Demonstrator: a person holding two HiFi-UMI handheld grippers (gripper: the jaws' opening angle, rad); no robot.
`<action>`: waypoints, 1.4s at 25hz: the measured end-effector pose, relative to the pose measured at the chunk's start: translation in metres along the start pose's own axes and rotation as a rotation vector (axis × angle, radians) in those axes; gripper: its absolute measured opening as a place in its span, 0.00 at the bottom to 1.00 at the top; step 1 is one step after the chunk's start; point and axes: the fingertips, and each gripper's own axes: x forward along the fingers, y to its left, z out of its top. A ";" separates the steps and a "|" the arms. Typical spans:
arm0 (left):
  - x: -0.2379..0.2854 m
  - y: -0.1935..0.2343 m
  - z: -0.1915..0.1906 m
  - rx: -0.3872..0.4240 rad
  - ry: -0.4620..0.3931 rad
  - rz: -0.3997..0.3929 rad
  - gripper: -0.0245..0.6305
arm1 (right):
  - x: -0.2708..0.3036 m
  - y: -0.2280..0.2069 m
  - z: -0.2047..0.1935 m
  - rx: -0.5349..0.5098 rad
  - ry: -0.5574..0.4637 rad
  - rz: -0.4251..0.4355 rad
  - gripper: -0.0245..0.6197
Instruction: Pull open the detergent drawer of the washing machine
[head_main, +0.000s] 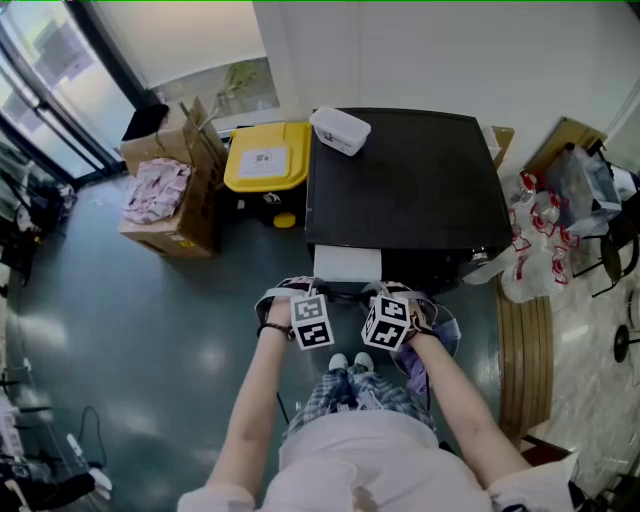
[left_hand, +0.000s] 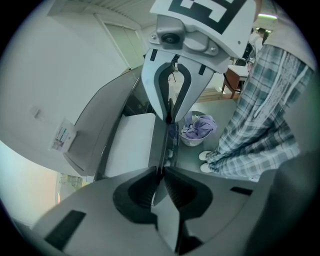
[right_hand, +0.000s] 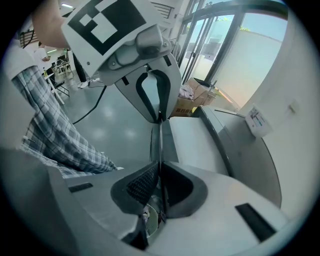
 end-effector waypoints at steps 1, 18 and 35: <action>-0.001 -0.003 0.000 0.003 -0.001 0.000 0.14 | -0.001 0.003 0.000 0.003 0.000 -0.001 0.12; -0.012 -0.037 -0.002 0.038 -0.016 -0.013 0.14 | -0.010 0.037 0.000 0.025 0.009 -0.001 0.12; -0.016 -0.051 -0.002 0.005 0.007 -0.012 0.14 | -0.015 0.052 0.000 0.015 -0.031 0.077 0.11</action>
